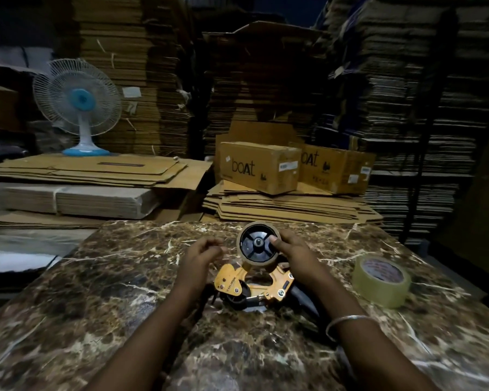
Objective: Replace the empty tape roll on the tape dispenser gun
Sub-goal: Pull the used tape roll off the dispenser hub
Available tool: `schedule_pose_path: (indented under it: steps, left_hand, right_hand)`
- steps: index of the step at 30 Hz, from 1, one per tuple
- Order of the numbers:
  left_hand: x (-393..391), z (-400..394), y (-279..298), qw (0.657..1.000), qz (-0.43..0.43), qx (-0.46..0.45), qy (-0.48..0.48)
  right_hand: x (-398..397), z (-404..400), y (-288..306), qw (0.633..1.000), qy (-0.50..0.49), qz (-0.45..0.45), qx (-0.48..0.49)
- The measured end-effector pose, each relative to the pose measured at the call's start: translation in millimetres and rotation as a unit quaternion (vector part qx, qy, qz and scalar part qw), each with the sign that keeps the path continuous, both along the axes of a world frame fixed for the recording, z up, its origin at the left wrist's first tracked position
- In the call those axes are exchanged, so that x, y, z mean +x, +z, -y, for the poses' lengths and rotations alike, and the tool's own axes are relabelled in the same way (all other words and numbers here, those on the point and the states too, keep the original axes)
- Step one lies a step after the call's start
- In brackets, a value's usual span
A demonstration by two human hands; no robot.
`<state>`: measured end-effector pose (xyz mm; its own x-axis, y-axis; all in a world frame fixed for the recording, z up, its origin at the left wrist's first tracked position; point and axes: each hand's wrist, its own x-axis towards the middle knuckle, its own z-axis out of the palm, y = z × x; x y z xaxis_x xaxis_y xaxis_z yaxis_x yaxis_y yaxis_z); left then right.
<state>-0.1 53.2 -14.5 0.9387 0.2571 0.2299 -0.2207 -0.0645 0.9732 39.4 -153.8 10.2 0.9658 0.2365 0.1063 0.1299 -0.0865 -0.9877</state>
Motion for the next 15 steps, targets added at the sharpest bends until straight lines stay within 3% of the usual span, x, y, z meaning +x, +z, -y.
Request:
schedule_pose_path:
  steps: [6, 15]
  left_hand:
    - [7, 16, 13, 0.998, -0.021, 0.017, -0.064]
    - [10, 14, 22, 0.996, -0.051, 0.031, -0.073]
  right_hand:
    - [-4, -4, -7, 0.998, -0.010, 0.020, 0.053]
    - [-5, -1, -7, 0.997, -0.038, 0.063, 0.008]
